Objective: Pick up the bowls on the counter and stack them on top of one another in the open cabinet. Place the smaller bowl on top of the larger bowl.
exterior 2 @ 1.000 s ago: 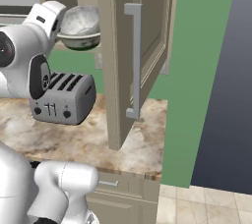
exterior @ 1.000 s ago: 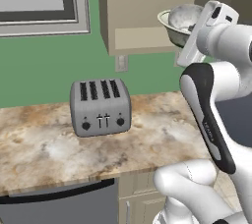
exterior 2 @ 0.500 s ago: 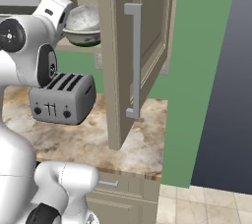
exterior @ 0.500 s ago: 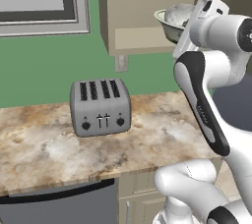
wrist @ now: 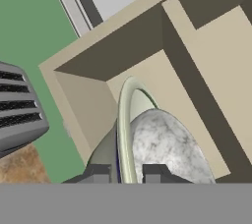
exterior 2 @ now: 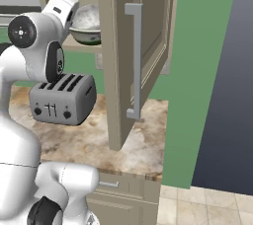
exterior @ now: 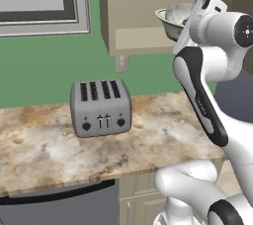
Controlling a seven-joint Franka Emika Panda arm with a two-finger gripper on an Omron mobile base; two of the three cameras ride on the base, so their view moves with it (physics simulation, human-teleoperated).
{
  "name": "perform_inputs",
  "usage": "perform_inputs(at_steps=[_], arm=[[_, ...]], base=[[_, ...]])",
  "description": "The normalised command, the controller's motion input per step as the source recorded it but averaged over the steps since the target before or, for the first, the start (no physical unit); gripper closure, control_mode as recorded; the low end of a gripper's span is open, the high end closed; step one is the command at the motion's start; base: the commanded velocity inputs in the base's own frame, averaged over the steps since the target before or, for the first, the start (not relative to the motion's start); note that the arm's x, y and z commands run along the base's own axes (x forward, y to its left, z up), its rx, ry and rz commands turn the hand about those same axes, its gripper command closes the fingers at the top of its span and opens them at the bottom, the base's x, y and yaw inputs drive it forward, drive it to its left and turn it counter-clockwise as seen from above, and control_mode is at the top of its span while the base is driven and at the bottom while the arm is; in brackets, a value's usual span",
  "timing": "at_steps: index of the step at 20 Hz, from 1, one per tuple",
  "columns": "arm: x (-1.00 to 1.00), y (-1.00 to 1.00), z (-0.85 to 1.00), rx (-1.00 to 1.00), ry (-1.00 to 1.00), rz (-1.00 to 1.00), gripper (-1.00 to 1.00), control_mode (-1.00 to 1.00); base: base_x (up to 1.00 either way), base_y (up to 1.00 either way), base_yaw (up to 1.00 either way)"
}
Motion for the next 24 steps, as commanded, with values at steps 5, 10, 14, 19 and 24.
perform_inputs(at_steps=[5, 10, 14, 19, 24], arm=[[0.13, -0.14, 0.00, 0.00, 0.00, 0.00, 1.00, -1.00], [0.26, -0.04, -0.02, 0.00, 0.00, 0.02, 1.00, -1.00], [0.33, 0.00, -0.04, -0.01, 0.00, 0.05, 1.00, -1.00], [0.27, -0.01, -0.02, -0.02, 0.01, 0.05, 1.00, -1.00], [0.22, -0.05, -0.02, -0.04, 0.01, 0.03, 1.00, -1.00]], base=[[0.00, 0.00, 0.00], [0.00, 0.00, 0.00], [0.00, 0.00, 0.00], [0.00, 0.00, 0.00], [0.00, 0.00, 0.00]])
